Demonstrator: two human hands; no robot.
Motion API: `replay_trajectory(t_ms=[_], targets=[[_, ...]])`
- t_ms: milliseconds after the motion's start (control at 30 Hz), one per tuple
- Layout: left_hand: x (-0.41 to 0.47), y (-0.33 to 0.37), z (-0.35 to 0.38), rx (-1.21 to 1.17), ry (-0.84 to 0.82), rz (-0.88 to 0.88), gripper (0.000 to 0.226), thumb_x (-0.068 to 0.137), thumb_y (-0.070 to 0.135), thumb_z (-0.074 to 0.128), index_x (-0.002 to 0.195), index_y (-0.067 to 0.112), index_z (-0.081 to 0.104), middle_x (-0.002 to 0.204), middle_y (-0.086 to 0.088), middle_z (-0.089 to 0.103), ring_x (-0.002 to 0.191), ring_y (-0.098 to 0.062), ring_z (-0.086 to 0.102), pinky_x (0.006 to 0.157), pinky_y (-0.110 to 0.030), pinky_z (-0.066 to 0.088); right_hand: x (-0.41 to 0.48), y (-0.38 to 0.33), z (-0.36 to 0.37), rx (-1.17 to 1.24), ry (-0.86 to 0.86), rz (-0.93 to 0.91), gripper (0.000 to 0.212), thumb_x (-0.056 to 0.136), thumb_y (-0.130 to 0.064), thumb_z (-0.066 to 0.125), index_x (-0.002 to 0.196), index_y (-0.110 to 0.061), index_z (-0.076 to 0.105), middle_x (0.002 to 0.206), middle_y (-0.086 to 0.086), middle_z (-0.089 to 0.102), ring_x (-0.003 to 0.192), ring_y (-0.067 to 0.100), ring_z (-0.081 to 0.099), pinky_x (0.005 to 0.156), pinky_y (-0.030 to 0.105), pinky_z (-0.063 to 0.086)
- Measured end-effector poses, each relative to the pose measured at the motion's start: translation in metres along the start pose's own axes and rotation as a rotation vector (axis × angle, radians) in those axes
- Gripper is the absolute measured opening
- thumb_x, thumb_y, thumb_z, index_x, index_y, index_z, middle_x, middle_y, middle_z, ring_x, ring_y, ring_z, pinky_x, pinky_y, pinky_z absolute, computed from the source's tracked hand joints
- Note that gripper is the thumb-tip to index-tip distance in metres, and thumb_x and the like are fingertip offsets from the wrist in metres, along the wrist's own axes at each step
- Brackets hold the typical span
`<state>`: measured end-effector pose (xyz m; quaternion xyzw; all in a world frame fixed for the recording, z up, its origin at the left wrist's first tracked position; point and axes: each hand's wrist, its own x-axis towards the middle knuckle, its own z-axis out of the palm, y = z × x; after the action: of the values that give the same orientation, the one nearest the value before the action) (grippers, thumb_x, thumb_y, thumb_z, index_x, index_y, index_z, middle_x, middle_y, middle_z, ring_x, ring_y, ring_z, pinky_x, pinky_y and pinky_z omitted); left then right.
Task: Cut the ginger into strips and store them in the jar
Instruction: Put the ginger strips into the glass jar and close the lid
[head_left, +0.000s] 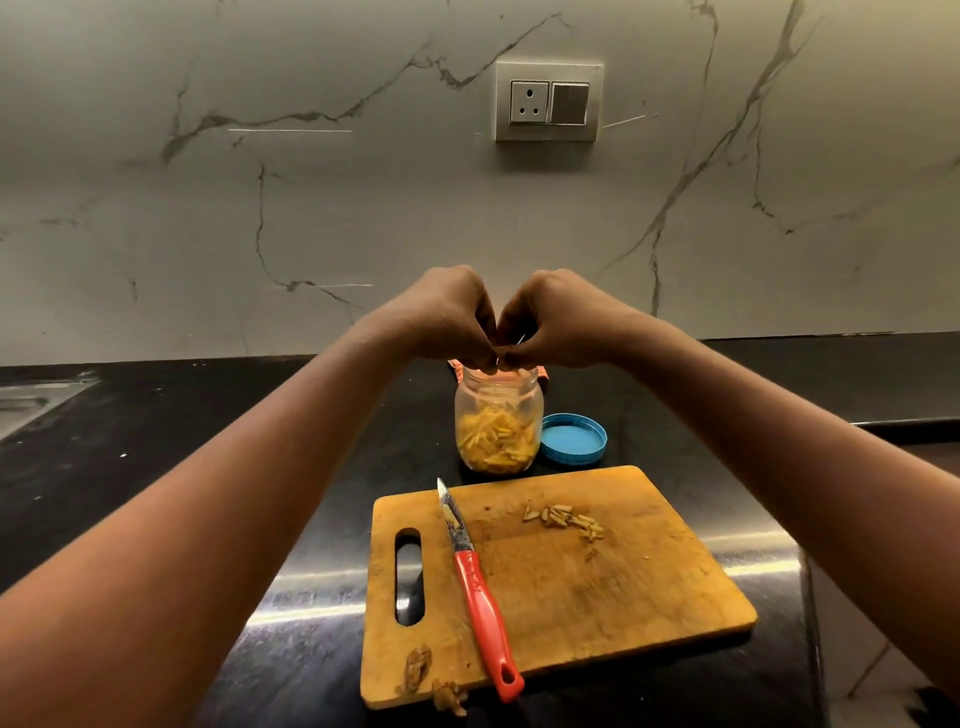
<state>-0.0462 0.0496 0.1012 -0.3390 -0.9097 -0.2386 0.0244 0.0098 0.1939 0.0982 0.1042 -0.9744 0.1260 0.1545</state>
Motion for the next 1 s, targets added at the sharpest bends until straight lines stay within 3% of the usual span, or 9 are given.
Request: replay_trajectory(t_ms=[133, 333, 500, 633, 767, 867, 1000], targets=[[-0.003, -0.001, -0.002, 0.045, -0.008, 0.027, 0.023, 0.071, 0.011, 0.086, 0.092, 0.015, 0.076, 0.088, 0.003, 0.074, 0.080, -0.008, 0.069, 0.070, -0.022, 0.057, -0.003, -0.002, -0.005, -0.005, -0.065, -0.007, 0.029, 0.075, -0.021, 0.079, 0.102, -0.014, 0.072, 0.094, -0.003, 0.072, 0.082, 0.007, 0.067, 0.078, 0.027, 0.057], [-0.016, -0.003, -0.007, -0.037, 0.038, 0.078, 0.023, 0.073, 0.013, 0.086, 0.094, 0.015, 0.077, 0.090, 0.004, 0.074, 0.079, -0.005, 0.070, 0.067, -0.014, 0.055, -0.015, -0.002, -0.010, 0.075, 0.015, -0.023, 0.031, 0.076, -0.015, 0.078, 0.106, -0.014, 0.070, 0.094, -0.001, 0.073, 0.082, 0.004, 0.068, 0.078, 0.025, 0.058], [-0.049, 0.003, 0.001, -0.140, 0.093, 0.245, 0.019, 0.074, 0.017, 0.084, 0.091, 0.017, 0.075, 0.086, 0.009, 0.073, 0.076, 0.000, 0.069, 0.071, -0.017, 0.059, -0.050, -0.003, -0.025, 0.146, 0.040, -0.002, 0.027, 0.076, -0.016, 0.077, 0.102, -0.012, 0.071, 0.088, -0.004, 0.072, 0.079, 0.004, 0.068, 0.076, 0.026, 0.058], [-0.074, 0.001, 0.031, -0.187, -0.075, 0.253, 0.020, 0.076, 0.018, 0.082, 0.093, 0.016, 0.074, 0.085, 0.008, 0.071, 0.078, 0.002, 0.067, 0.072, -0.017, 0.058, -0.091, -0.005, -0.023, 0.137, -0.180, 0.110, 0.031, 0.072, -0.026, 0.081, 0.100, -0.020, 0.070, 0.087, -0.006, 0.070, 0.079, 0.004, 0.068, 0.074, 0.026, 0.058], [-0.084, -0.003, 0.069, -0.120, -0.288, 0.151, 0.042, 0.076, 0.029, 0.082, 0.114, 0.018, 0.069, 0.101, 0.007, 0.070, 0.090, -0.006, 0.068, 0.078, -0.023, 0.059, -0.115, -0.002, 0.001, 0.092, -0.426, 0.268, 0.054, 0.069, -0.037, 0.081, 0.118, -0.030, 0.059, 0.105, -0.009, 0.063, 0.086, 0.010, 0.066, 0.076, 0.028, 0.058], [-0.081, -0.004, 0.080, -0.133, -0.332, 0.110, 0.052, 0.075, 0.035, 0.082, 0.122, 0.020, 0.066, 0.103, 0.009, 0.068, 0.091, -0.008, 0.068, 0.077, -0.023, 0.060, -0.120, 0.003, 0.019, 0.124, -0.492, 0.312, 0.060, 0.070, -0.041, 0.079, 0.124, -0.031, 0.056, 0.112, -0.008, 0.060, 0.086, 0.011, 0.066, 0.073, 0.026, 0.059], [-0.079, -0.001, 0.086, -0.094, -0.311, 0.145, 0.045, 0.078, 0.035, 0.080, 0.119, 0.020, 0.069, 0.101, 0.007, 0.069, 0.089, -0.008, 0.065, 0.069, -0.017, 0.054, -0.122, 0.004, 0.029, 0.212, -0.443, 0.346, 0.050, 0.073, -0.037, 0.079, 0.119, -0.030, 0.061, 0.102, -0.009, 0.061, 0.082, 0.012, 0.067, 0.069, 0.023, 0.059]])
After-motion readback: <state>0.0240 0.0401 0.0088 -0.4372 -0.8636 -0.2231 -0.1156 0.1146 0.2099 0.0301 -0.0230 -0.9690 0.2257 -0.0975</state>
